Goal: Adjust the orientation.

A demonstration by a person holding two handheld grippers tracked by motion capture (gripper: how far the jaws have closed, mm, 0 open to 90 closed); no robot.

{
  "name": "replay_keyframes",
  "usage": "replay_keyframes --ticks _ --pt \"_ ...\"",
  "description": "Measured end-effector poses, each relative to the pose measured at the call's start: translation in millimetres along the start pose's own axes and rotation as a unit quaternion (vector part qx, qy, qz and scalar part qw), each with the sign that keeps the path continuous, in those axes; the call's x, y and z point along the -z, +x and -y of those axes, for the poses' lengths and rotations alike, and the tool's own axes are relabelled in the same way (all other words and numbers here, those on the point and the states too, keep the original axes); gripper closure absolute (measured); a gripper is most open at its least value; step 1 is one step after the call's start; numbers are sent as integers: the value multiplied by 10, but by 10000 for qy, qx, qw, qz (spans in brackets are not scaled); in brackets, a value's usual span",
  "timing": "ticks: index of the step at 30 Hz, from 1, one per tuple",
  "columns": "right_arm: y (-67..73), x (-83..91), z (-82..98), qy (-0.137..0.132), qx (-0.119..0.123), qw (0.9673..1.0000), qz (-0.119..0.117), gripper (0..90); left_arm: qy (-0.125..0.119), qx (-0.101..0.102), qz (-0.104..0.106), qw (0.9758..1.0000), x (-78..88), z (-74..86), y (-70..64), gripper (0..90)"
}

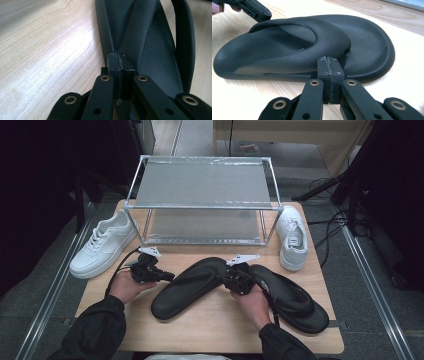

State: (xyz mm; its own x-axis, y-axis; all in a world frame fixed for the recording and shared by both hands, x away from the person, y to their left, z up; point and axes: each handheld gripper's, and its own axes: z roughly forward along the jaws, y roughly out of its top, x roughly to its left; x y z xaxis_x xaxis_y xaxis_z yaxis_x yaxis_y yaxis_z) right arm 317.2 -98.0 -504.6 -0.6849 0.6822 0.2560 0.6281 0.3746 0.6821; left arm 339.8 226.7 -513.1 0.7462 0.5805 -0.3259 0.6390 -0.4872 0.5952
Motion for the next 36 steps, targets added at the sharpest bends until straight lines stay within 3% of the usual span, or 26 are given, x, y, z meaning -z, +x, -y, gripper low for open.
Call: replay_keyframes --ticks 3,9,14,27,33,36 --pt "6 -18 -21 41 32 10000 18 900 6 -10 0 10000 10 12 -1 900" --pt "1 -57 -61 77 27 10000 -54 900 -33 199 -1 9998 41 74 -18 900" --pt "-10 -92 -87 96 -47 9999 -129 900 -21 190 -9 9998 61 105 -38 900" --pt "37 -183 -182 157 106 9998 -115 900 9 266 -77 9996 126 234 -154 900" --pt "57 -260 -261 185 161 9996 -122 900 -65 502 -18 9987 148 321 -192 900" --pt "42 -284 -299 185 191 9996 -112 900 -78 485 -59 9988 142 334 -228 900"
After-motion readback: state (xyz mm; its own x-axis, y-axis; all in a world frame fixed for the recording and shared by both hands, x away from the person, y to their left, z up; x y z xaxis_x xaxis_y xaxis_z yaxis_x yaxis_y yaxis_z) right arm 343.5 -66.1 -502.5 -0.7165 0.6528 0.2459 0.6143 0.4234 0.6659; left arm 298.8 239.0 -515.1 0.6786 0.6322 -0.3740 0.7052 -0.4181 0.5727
